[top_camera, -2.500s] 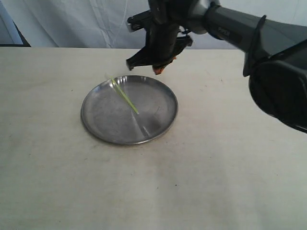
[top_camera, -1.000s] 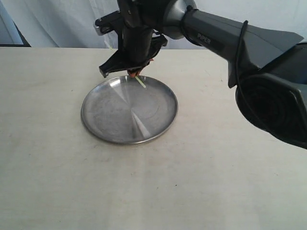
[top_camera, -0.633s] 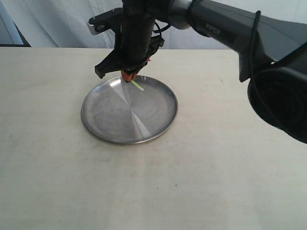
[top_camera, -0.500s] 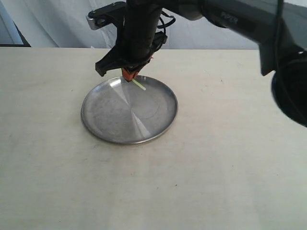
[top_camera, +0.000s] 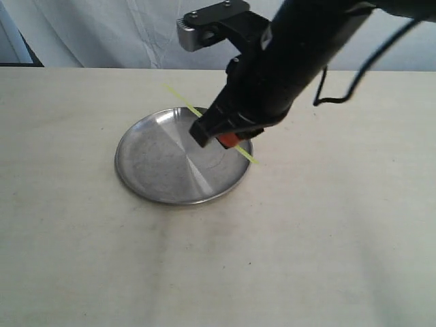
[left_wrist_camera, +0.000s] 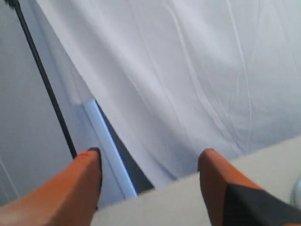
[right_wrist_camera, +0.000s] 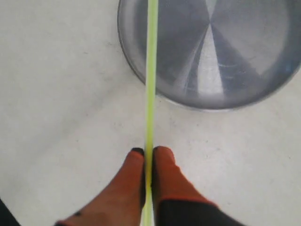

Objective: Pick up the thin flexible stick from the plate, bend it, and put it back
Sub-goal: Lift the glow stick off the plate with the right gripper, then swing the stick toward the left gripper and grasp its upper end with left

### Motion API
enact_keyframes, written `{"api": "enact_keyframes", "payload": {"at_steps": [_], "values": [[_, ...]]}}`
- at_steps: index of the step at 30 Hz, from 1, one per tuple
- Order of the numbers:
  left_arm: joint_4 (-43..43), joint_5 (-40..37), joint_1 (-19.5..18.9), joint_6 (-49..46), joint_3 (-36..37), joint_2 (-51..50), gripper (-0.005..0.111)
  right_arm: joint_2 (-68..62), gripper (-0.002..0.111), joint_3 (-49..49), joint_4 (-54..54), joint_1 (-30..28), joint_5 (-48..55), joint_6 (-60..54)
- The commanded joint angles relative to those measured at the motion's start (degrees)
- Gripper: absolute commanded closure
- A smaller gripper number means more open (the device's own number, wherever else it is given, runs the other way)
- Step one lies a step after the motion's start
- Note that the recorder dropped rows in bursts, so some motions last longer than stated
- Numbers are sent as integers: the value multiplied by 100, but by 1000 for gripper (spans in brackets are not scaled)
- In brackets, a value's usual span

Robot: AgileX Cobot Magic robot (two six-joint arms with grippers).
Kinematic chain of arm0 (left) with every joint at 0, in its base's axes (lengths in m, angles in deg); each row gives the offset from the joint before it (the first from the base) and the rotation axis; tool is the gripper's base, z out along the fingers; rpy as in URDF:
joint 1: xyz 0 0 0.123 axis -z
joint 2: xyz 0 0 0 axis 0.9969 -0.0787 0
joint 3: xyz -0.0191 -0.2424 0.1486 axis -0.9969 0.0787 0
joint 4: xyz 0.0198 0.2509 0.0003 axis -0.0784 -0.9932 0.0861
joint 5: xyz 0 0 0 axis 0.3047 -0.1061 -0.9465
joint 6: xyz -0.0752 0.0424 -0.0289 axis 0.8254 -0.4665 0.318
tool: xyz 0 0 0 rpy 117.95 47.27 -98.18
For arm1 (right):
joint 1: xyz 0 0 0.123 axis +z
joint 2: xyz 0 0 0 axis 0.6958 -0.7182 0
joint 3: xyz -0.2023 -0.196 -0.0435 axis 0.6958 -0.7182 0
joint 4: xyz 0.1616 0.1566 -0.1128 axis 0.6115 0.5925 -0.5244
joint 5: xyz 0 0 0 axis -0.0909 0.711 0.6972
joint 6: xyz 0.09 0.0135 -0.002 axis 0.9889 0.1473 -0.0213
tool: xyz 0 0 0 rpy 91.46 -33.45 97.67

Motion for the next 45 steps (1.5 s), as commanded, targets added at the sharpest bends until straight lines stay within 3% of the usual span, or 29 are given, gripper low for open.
{"api": "enact_keyframes", "payload": {"at_steps": [1, 5, 9, 11, 12, 15, 17, 20, 24, 28, 31, 37, 45], "values": [[-131, 1361, -5, 24, 26, 27, 48, 826, 109, -839, 328, -17, -421, -96], [10, 2263, -5, 440, 26, 27, 48, 1325, 109, -1449, 846, -17, -579, -310], [778, 3368, -5, 2787, 26, 27, 48, 1566, 109, -1850, 1444, -17, -634, -741], [1155, 2885, -5, 4219, 26, 27, 48, 1603, 109, -1959, 1672, -17, -661, -892], [1119, 2288, -5, 4875, -39, 27, 48, 1603, 109, -1998, 1824, -17, -674, -984], [-610, 570, 4, 6731, -434, -73, 48, 1616, 109, -2090, 2421, -17, -689, -1325], [-1908, 476, 4, 8144, -613, -362, 48, 1616, 109, -2090, 2801, -17, -689, -1614], [-3636, 1612, 4, 10027, -829, -1130, 48, 1616, 109, -2090, 3525, -17, -843, -2121], [-4941, 3412, 4, 11986, -1132, -2395, 48, 1602, 109, -2090, 4240, 67, -1134, -2487], [-5056, 5216, 4, 12169, -1335, -3787, 48, 1524, 109, -2090, 4296, 374, -1383, -2582], [-4806, 6041, 4, 12147, -1367, -4480, 48, 1434, 109, -2090, 4311, 658, -1715, -2582], [-4715, 6149, 4, 12122, -1367, -4960, 48, 1350, 109, -2079, 4531, 979, -2326, -2582], [-4615, 6160, 4, 12109, -1367, -4961, 48, 1350, 109, -2079, 4753, 979, -2220, -2582]]}}
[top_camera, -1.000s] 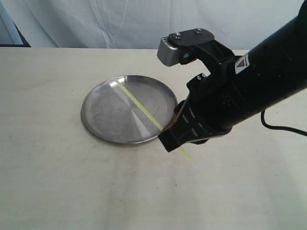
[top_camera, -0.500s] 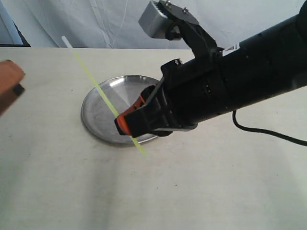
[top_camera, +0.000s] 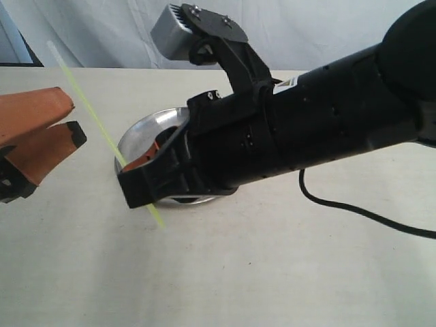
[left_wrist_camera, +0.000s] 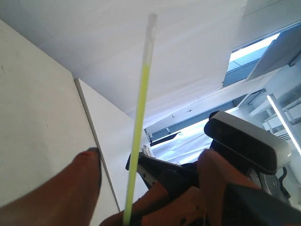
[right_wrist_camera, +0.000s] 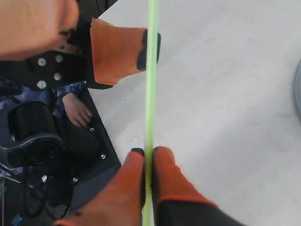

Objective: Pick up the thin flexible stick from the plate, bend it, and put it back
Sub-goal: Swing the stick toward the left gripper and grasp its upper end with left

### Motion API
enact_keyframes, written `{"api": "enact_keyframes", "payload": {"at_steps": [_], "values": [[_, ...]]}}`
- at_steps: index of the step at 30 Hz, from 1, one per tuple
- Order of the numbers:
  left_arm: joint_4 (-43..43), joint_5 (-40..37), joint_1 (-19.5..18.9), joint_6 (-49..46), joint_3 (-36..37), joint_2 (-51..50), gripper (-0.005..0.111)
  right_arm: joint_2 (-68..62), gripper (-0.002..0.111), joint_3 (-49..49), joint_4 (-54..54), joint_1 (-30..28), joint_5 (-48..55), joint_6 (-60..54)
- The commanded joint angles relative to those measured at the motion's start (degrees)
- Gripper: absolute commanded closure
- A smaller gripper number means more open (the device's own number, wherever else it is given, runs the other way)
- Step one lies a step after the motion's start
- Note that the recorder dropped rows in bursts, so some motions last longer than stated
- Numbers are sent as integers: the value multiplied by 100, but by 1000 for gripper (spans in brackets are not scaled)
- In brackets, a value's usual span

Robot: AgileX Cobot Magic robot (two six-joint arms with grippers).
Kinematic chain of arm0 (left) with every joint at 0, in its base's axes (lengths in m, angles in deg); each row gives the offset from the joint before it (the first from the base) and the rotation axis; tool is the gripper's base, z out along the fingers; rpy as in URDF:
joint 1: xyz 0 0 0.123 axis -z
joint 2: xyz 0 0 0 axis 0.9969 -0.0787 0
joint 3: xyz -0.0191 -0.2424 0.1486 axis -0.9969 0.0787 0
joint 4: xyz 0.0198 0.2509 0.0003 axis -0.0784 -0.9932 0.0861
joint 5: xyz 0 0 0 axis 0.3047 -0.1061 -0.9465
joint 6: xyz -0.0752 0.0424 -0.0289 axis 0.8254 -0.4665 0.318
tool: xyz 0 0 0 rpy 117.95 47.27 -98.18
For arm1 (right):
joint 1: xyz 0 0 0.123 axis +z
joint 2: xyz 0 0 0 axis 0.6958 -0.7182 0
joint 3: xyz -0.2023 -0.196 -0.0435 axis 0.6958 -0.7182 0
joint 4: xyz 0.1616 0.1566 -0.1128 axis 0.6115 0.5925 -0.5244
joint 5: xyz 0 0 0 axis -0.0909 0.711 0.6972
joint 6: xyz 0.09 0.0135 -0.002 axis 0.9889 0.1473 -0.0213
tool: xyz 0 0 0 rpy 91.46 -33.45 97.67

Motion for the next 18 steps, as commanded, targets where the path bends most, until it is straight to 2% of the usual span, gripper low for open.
{"api": "enact_keyframes", "payload": {"at_steps": [1, 4, 12, 18], "values": [[-21, 54, 4, -14, -42, -22, 48, -11, 109, -10, 119, 17, 15, -44], [-21, 10, 4, -14, -42, -22, 48, -11, 109, -10, 182, 17, 86, -44], [-104, -705, 4, 13, -42, -31, 48, -84, 109, -10, 166, 258, 104, -44], [-107, -723, 4, 13, -42, -31, 48, -456, 109, -10, 290, 319, 190, -44]]}}
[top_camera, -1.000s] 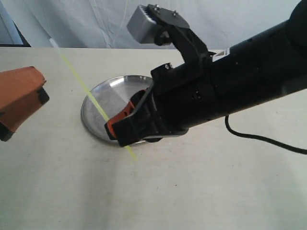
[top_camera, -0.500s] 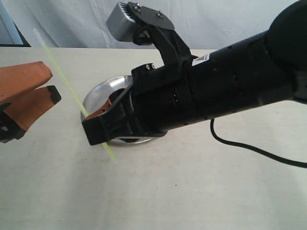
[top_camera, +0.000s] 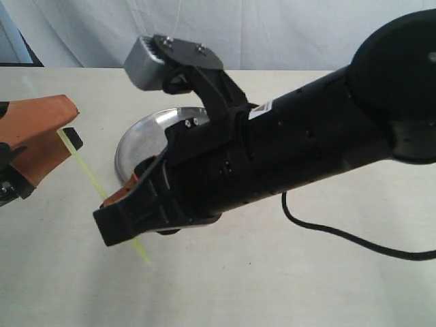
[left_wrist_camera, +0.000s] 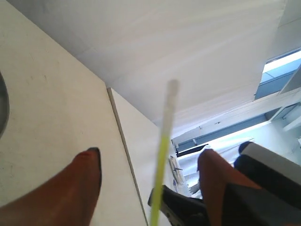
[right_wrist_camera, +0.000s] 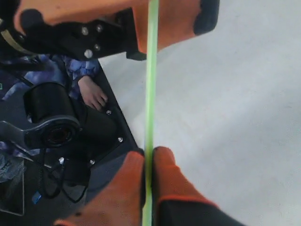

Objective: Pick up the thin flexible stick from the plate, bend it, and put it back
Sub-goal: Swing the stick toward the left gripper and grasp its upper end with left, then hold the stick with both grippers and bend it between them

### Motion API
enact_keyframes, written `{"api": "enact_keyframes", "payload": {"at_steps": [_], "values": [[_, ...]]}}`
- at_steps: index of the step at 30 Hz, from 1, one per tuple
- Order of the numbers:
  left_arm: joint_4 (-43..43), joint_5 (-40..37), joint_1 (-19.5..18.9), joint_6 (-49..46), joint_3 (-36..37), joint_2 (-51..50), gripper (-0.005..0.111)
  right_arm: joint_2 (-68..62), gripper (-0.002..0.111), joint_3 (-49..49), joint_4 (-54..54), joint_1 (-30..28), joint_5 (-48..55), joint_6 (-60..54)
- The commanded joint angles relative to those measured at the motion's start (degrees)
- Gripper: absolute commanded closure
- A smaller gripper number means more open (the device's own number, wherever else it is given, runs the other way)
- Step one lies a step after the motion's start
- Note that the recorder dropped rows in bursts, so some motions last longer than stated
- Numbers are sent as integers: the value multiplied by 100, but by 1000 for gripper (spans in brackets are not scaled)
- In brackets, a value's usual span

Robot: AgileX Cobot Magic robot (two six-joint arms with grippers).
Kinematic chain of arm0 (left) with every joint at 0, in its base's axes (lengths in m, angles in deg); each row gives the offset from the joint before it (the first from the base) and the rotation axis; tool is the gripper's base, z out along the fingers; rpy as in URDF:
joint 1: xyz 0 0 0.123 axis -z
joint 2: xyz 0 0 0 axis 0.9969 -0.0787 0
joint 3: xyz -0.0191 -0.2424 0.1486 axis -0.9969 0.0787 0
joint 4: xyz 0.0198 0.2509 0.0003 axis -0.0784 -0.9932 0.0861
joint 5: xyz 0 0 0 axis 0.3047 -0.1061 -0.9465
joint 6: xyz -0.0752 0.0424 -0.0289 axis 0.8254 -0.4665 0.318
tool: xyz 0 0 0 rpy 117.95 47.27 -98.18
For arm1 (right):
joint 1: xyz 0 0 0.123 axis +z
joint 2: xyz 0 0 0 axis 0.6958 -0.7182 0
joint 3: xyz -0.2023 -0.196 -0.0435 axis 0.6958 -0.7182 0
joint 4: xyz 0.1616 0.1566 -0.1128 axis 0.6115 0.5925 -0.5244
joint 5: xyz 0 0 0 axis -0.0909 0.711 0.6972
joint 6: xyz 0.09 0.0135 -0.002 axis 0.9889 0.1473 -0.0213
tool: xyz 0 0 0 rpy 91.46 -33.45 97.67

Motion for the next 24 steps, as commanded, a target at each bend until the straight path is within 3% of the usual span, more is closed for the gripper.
{"api": "enact_keyframes", "payload": {"at_steps": [1, 2, 4, 5, 6, 13, 15, 16, 19, 21, 24], "values": [[8, -44, 4, -16, -42, -31, 49, -245, 109, -10, 126, 26, 43, -52], [8, -63, 4, -16, -42, -31, 53, -245, 109, -10, 154, 26, 53, -63], [-14, -76, 4, -16, -42, -31, 78, -245, 109, -10, 501, 26, 108, -369], [-61, 45, 4, -16, -42, -31, 98, -245, 109, -10, 758, 26, 77, -536], [-97, 137, 4, -50, -42, -31, 107, -245, 109, -10, 862, 26, 69, -639], [-109, 406, 4, -296, -42, -31, 107, -248, 109, -10, 838, 26, -72, -692], [-109, 486, 4, -296, -42, -31, 107, -300, 94, -10, 650, 26, -85, -692], [-109, 535, 4, -296, -42, -31, 107, -342, 76, -10, 642, 26, -140, -692], [-109, 628, 4, -296, -42, -31, 107, -468, 47, -10, 650, 26, -266, -681], [-109, 679, 4, -296, -42, -31, 107, -586, 42, -10, 650, 26, -281, -681], [-109, 698, 4, -313, -42, -31, 107, -739, 50, -10, 650, 26, 7, -681]]}}
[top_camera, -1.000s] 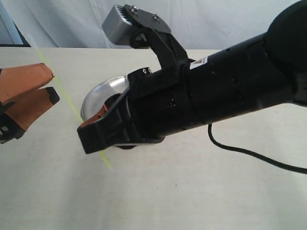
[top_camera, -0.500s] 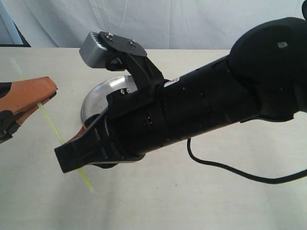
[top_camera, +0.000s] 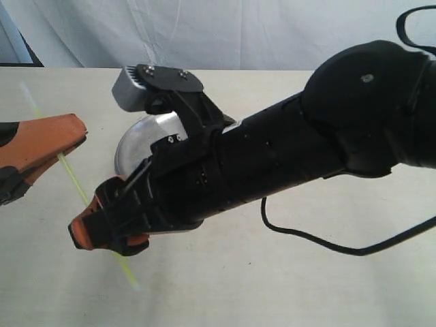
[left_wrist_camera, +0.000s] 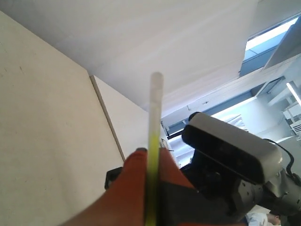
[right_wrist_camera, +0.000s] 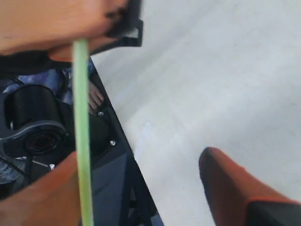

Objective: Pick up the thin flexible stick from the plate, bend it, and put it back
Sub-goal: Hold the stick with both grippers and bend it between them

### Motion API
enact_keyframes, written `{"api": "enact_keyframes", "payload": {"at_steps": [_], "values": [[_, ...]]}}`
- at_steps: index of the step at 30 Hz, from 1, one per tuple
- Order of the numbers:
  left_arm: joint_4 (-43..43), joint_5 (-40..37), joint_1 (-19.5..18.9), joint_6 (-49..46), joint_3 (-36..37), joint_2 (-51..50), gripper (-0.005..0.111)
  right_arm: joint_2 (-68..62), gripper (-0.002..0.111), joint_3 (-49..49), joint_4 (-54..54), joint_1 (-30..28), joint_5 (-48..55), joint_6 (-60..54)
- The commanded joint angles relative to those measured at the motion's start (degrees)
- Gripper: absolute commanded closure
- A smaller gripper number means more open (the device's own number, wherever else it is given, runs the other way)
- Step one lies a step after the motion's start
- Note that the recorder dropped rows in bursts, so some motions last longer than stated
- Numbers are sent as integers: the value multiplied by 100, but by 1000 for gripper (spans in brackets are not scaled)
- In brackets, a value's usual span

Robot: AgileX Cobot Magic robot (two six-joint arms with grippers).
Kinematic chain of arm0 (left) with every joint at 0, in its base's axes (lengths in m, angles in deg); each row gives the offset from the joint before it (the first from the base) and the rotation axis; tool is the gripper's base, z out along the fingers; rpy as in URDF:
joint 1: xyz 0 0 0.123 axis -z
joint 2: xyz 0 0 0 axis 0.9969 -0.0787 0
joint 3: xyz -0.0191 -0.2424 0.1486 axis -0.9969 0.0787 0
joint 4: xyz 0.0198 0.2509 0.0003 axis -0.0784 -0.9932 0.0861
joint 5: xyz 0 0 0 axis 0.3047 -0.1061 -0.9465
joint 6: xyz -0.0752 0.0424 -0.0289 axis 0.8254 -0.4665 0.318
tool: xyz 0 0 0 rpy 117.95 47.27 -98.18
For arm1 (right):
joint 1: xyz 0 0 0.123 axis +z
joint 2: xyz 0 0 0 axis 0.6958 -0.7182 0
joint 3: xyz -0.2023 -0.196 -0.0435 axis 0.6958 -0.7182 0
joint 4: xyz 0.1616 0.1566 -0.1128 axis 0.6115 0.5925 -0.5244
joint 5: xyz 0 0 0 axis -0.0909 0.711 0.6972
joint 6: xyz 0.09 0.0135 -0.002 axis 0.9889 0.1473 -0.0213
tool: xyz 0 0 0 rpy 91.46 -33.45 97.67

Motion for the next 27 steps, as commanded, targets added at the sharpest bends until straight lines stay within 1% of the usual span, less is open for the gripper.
{"api": "enact_keyframes", "payload": {"at_steps": [1, 2, 4, 8, 9, 11, 14, 17, 21, 23, 25, 27], "values": [[24, 142, 4, -51, -33, -9, 107, -196, 54, 3, -8, 2, 374, -37], [24, 142, 4, -112, -33, -9, 107, -214, 59, 3, 53, 2, 523, -37], [24, 71, 4, -265, -33, -9, 107, -229, 73, 3, 155, 2, 840, -37], [-212, -345, 4, -626, -33, -9, 107, -203, 106, 3, 321, -10, 1536, -37], [-345, -492, 4, -637, -33, -9, 107, -188, 109, 3, 330, -11, 1678, -37], [-583, -690, 4, -637, -33, -9, 107, -108, 109, 3, 301, -11, 1905, -37], [-689, -608, 4, -637, -70, -9, 107, 67, 109, 3, 257, -11, 1967, -58], [-852, -435, 4, -637, -242, -9, 107, 372, 109, 3, 68, -11, 1699, -58], [-1171, -434, 4, -626, -639, -13, 107, 829, 109, 3, -255, -11, 1459, -7], [-1212, -343, 18, -626, -821, -70, 107, 1023, 109, 3, -502, -11, 1302, 191], [-1289, -290, 152, -626, -976, -173, 107, 1217, 109, 3, -866, -11, 1126, 514], [-1463, -290, 404, -626, -1124, -315, 107, 1350, 109, 3, -1294, -11, 905, 831]]}}
